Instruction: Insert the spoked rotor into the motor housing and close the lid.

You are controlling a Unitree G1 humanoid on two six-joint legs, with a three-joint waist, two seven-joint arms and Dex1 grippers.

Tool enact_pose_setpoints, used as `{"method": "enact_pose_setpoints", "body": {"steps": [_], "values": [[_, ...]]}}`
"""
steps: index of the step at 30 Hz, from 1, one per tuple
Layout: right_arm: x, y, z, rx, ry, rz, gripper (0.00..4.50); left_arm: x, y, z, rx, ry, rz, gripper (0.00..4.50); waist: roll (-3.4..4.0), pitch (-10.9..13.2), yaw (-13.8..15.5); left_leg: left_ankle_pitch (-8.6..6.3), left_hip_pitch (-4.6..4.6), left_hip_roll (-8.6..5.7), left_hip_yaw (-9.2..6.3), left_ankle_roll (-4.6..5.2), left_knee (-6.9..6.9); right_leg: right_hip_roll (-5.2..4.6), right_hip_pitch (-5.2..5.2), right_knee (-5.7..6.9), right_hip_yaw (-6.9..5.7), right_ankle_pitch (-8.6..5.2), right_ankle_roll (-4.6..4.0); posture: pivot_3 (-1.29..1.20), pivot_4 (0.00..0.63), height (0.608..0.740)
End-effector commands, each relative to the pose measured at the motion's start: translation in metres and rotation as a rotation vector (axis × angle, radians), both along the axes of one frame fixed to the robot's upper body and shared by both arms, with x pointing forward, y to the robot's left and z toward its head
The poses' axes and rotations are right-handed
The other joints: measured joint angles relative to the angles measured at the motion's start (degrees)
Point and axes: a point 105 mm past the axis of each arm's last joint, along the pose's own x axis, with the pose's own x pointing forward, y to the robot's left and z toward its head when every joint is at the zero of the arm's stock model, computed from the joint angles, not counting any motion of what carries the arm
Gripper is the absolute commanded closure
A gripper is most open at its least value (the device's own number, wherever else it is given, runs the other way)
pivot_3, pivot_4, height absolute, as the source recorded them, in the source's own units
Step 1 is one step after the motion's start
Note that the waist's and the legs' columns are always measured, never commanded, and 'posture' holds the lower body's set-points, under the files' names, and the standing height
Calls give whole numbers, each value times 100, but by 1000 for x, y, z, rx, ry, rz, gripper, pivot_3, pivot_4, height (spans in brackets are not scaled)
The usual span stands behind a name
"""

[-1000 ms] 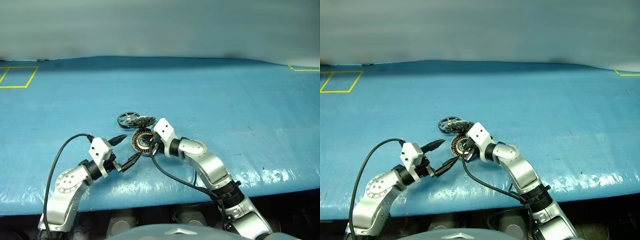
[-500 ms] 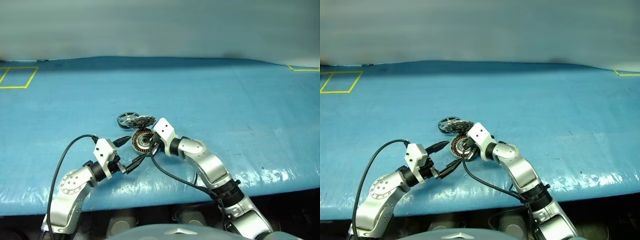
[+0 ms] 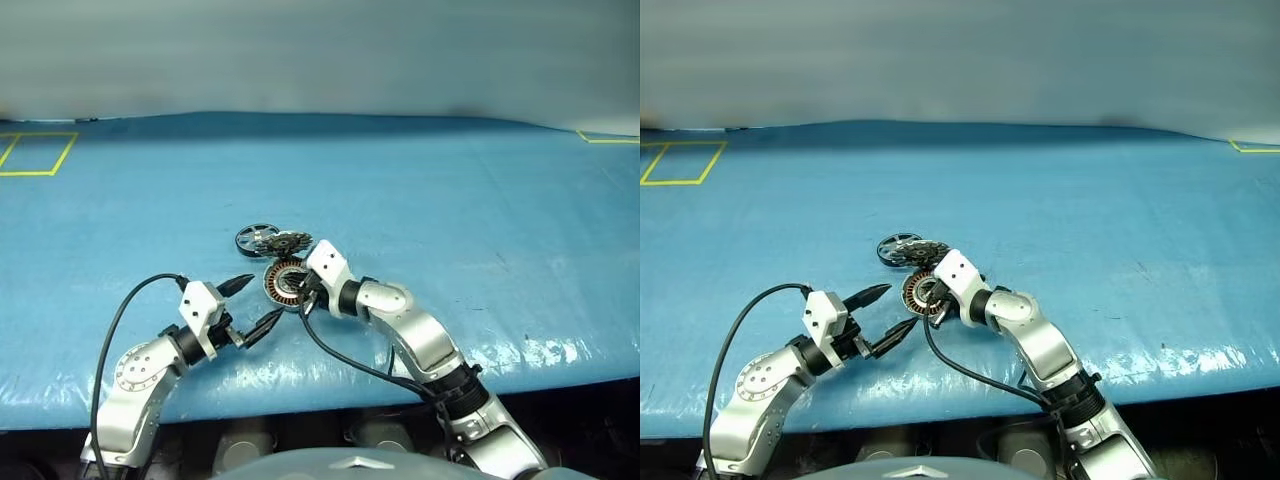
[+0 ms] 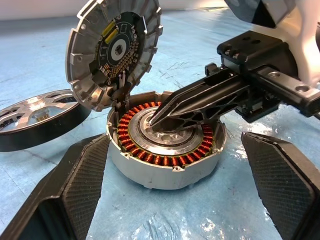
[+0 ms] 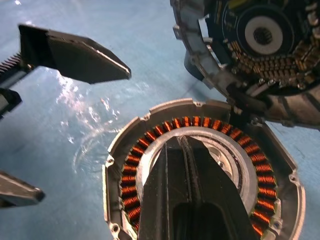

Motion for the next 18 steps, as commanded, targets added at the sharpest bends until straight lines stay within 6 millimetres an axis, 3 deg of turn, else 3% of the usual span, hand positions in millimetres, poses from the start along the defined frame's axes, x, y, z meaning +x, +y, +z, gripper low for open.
{"method": "enact_pose_setpoints", "body": {"steps": [1,10,12,16,18], "values": [[0,3,20,55,-54,11,4469,5,5,7,-39,-39,39,0,0,0,0,0,1,0,-1,0,0,0,1,0,-1,-1,1,0,150,740],[8,-14,-18,-164,-24,-60,4469,5,5,-2,-19,-20,12,0,-2,-1,7,0,7,0,-1,0,0,0,3,0,-2,-3,4,0,150,740],[8,-14,-16,-145,-17,-62,4469,4,5,-3,-20,-20,9,0,-2,-1,7,0,8,1,0,-1,0,0,3,0,-2,-3,4,0,150,740],[0,-2,10,19,-38,-5,4469,4,5,-4,-24,-21,7,0,-2,-1,7,0,8,1,0,-1,2,-1,3,0,-2,-4,6,0,150,740],[1,-1,9,12,-26,-12,4469,4,5,-4,-21,-21,4,0,-1,-1,5,0,4,1,0,0,1,0,2,0,-1,-2,3,0,150,740]]}}
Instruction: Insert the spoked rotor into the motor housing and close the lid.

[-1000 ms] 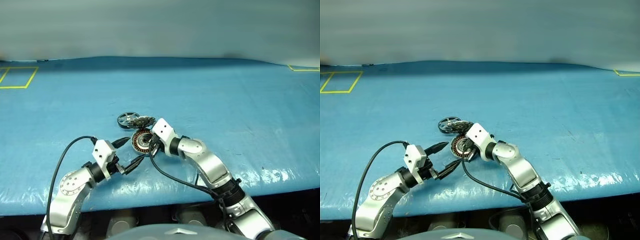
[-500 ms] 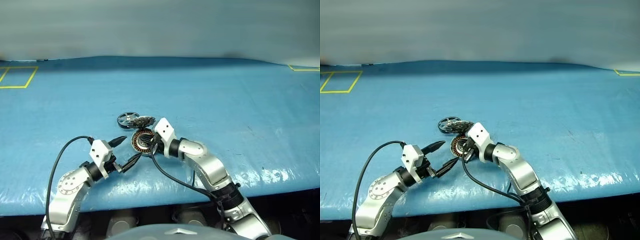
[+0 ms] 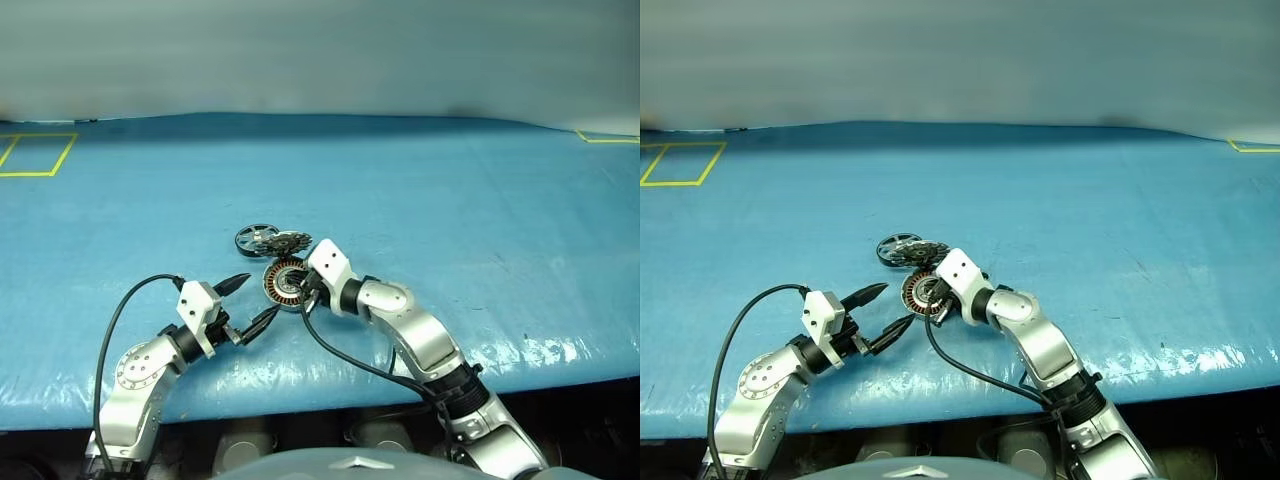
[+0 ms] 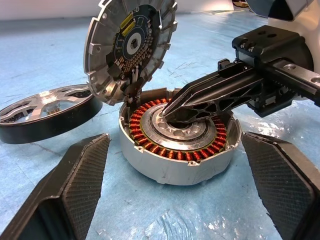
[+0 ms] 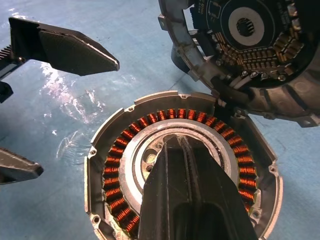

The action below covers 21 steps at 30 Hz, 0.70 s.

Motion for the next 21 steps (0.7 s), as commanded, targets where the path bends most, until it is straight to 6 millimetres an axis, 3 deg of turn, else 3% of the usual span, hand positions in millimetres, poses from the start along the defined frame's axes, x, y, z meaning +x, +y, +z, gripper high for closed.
{"method": "enact_pose_setpoints", "body": {"steps": [1,5,9,17,21], "values": [[1,3,10,4,-39,4,4469,1,-2,6,-4,-36,-15,0,0,0,-4,0,-1,0,0,0,-1,0,-1,0,0,0,0,0,150,740],[4,-4,-10,-113,-33,-15,4469,3,-1,8,-9,-47,-1,0,0,0,-2,0,0,-1,0,0,-1,-1,0,0,0,0,0,0,150,740],[0,-6,-10,-98,-13,-7,4469,10,3,13,12,-87,34,0,0,0,12,0,4,-1,-1,0,0,-1,2,0,-2,-1,1,0,150,740],[-9,-7,21,88,-39,2,4469,17,8,21,4,-80,42,0,-1,0,13,0,-1,-2,-2,1,-1,0,3,-1,-1,0,0,0,150,740],[-25,-17,28,78,-29,68,4469,28,24,39,7,-121,79,0,-1,2,13,0,-4,-1,-3,1,0,0,1,-1,-1,-1,2,0,150,740]]}}
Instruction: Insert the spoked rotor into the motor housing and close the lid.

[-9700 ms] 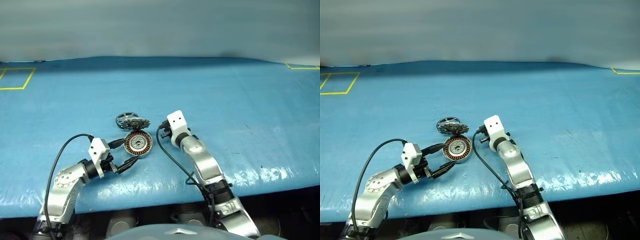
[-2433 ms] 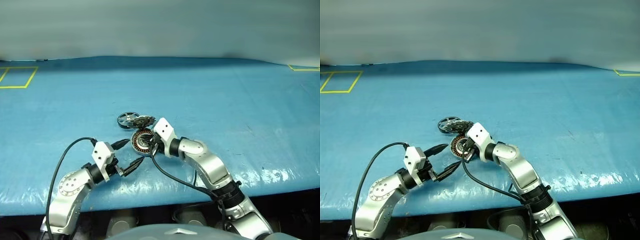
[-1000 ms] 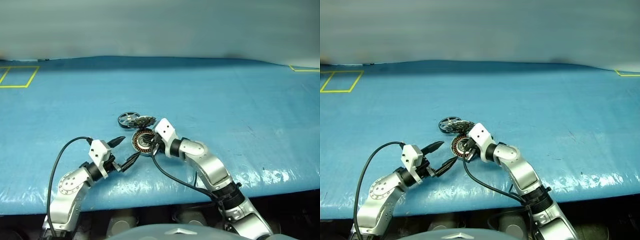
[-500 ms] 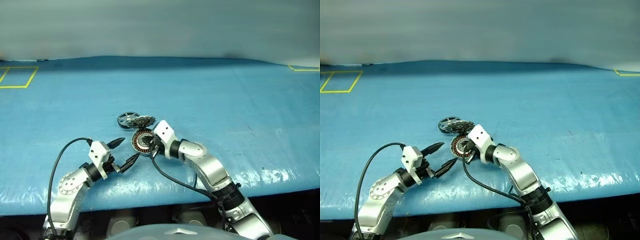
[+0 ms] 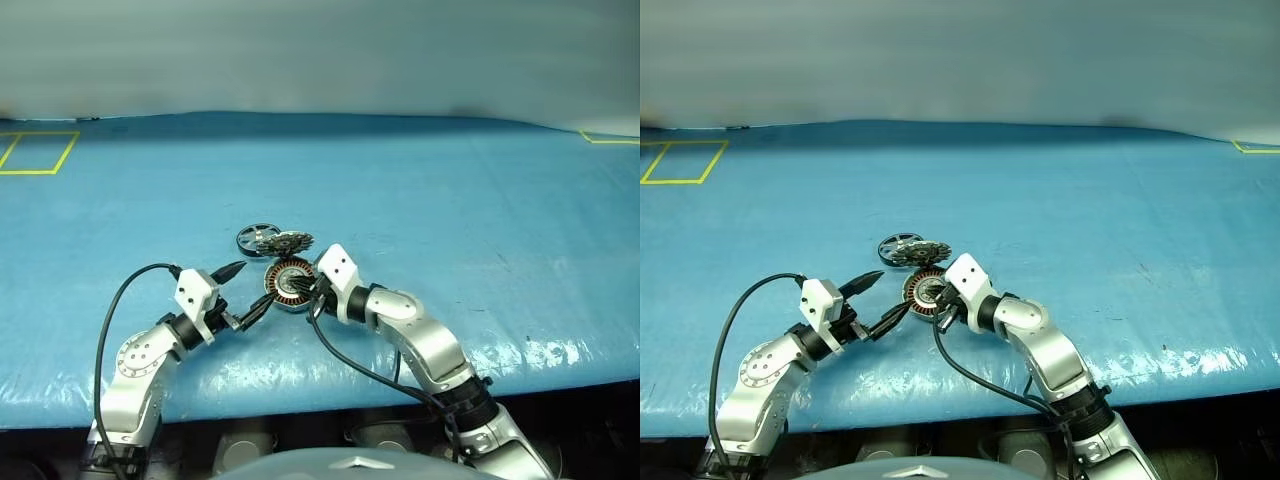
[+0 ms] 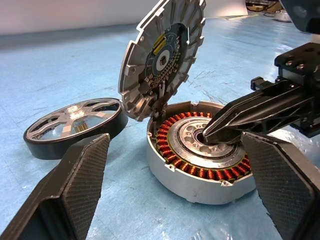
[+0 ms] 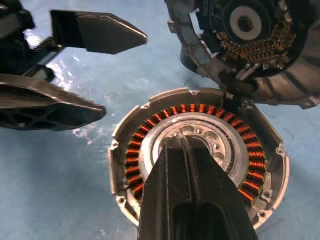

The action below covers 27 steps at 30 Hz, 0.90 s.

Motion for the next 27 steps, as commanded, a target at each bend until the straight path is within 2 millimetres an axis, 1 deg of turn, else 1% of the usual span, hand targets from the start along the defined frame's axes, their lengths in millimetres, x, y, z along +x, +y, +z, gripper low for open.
{"method": "enact_pose_setpoints", "body": {"steps": [1,5,6,8,10,11,13,15,17,21,23,25,27], "values": [[-9,-7,18,25,-33,37,4469,11,15,24,-1,-55,20,0,0,0,3,0,2,0,0,0,1,0,1,1,-1,-4,6,0,150,740],[-15,-24,22,-9,-49,30,4469,26,28,41,57,-78,18,0,-1,0,7,2,4,0,-3,-2,3,0,4,0,-5,-4,7,0,150,740],[-16,-28,25,0,-58,27,4469,30,30,43,70,-76,11,0,-1,0,7,2,3,-1,-2,-2,3,0,3,0,-4,-4,7,0,150,740],[-25,-34,31,4,-95,55,4469,38,29,44,131,-48,-52,0,-3,1,16,1,1,-5,-3,-2,3,0,5,0,-4,-4,7,0,150,740],[-32,-39,32,-14,-114,71,4469,50,25,45,223,-20,-124,0,-8,4,31,1,0,-7,-8,-2,2,2,6,-1,-6,-4,7,0,150,740],[-33,-40,32,-11,-112,69,4469,59,26,45,324,-28,-144,0,-12,7,33,2,0,-12,-7,-2,1,5,6,-2,-5,-5,8,0,150,740],[-33,-41,32,-7,-112,52,4469,71,24,56,359,-30,-189,0,-23,13,39,4,1,-37,-10,-5,4,7,8,0,-6,-5,10,0,150,740],[-30,-43,28,-27,-111,13,4469,88,21,74,379,-60,-213,0,-31,19,29,4,1,-37,-7,-6,5,8,8,-1,-1,-2,14,0,150,740],[-28,-45,24,-34,-104,-26,4469,101,21,82,447,-38,-249,0,-44,25,29,5,-2,-37,-8,-6,8,10,7,0,-1,-1,16,0,150,740],[-29,-43,22,-29,-101,-44,4469,113,24,85,568,21,-337,0,-47,27,1,4,-2,-41,-4,-4,6,13,6,0,6,-1,23,0,150,740],[-29,-43,20,-35,-98,-59,4469,111,20,82,636,66,-448,0,-49,28,6,4,-3,-41,-2,-3,6,14,5,0,10,2,46,0,150,740],[-29,-45,17,-42,-93,-82,4469,116,17,78,737,74,-507,0,-51,29,13,3,-10,-44,-6,-2,6,15,4,-1,9,-4,53,0,150,740],[-30,-47,14,-50,-87,-103,4469,121,9,74,774,89,-550,0,-54,31,28,1,-16,-45,-8,0,7,15,1,-2,10,-5,53,0,150,740]]}}
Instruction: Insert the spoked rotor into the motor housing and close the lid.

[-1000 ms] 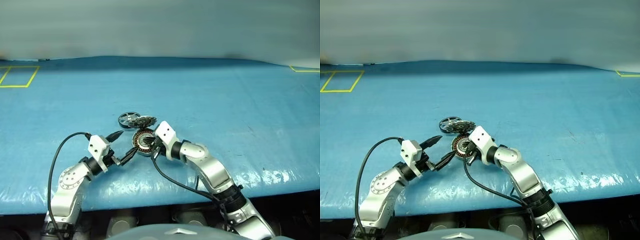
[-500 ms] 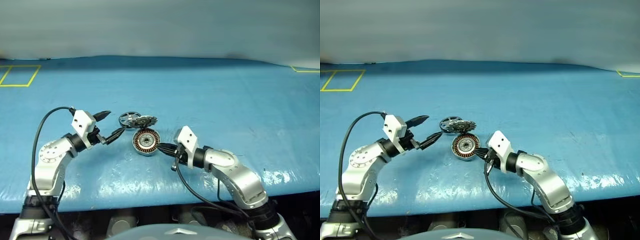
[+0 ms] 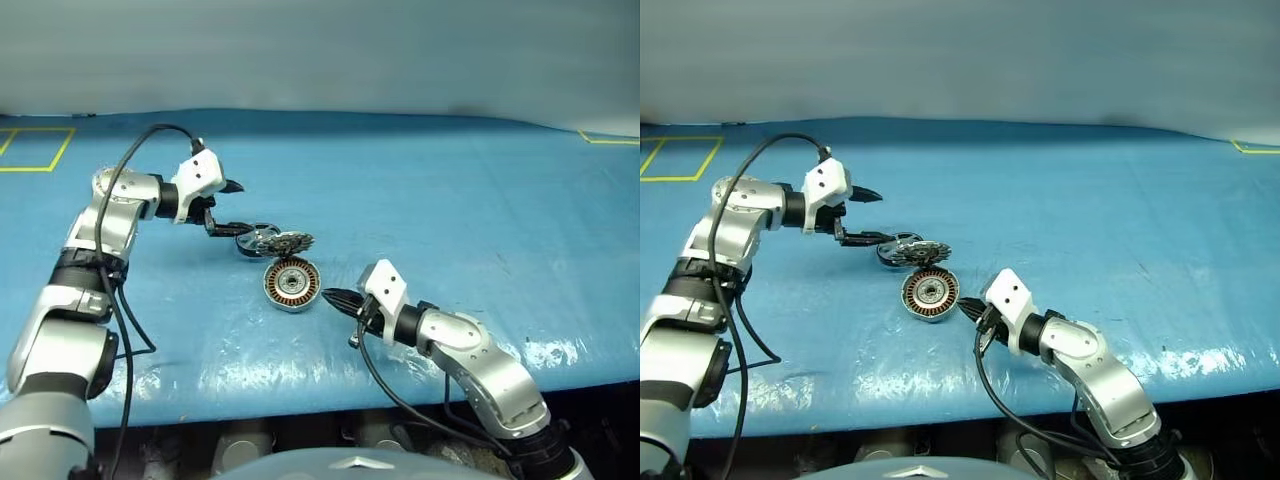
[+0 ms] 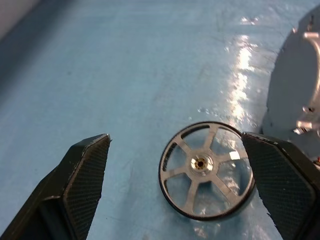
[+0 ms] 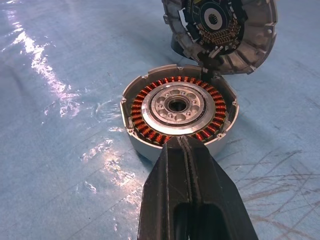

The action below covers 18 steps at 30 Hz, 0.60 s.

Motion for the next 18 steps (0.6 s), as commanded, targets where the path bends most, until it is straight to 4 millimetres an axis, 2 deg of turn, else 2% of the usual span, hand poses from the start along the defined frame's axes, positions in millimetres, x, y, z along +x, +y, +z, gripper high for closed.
{"method": "enact_pose_setpoints", "body": {"steps": [1,4,8,16,18], "values": [[-3,0,7,5,-40,-24,4469,8,-11,1,92,-2,-89,0,-5,3,37,-1,-1,-2,-2,2,1,0,2,0,0,0,0,0,150,740],[-2,-4,5,-11,-54,-69,4500,13,-15,-3,151,-24,-127,577,-8,4,48,-6,-10,-5,-5,9,9,-2,-1,-1,1,-1,1,0,150,740],[-6,-4,3,0,-37,-82,4500,15,-18,-9,192,-20,-157,1900,-12,7,22,-9,-11,-5,-3,15,12,-4,-2,-1,5,3,7,0,150,740],[-9,-3,-4,5,-4,-128,4500,16,-16,-23,270,1,-167,1900,-13,7,1,-10,-10,-4,-6,16,18,-4,0,3,5,4,10,0,150,740],[-6,-5,-3,25,-3,-166,4500,18,-24,-23,205,7,-149,1900,-14,8,2,-11,-11,-5,-5,19,21,-6,1,3,5,8,11,0,150,740]]}}
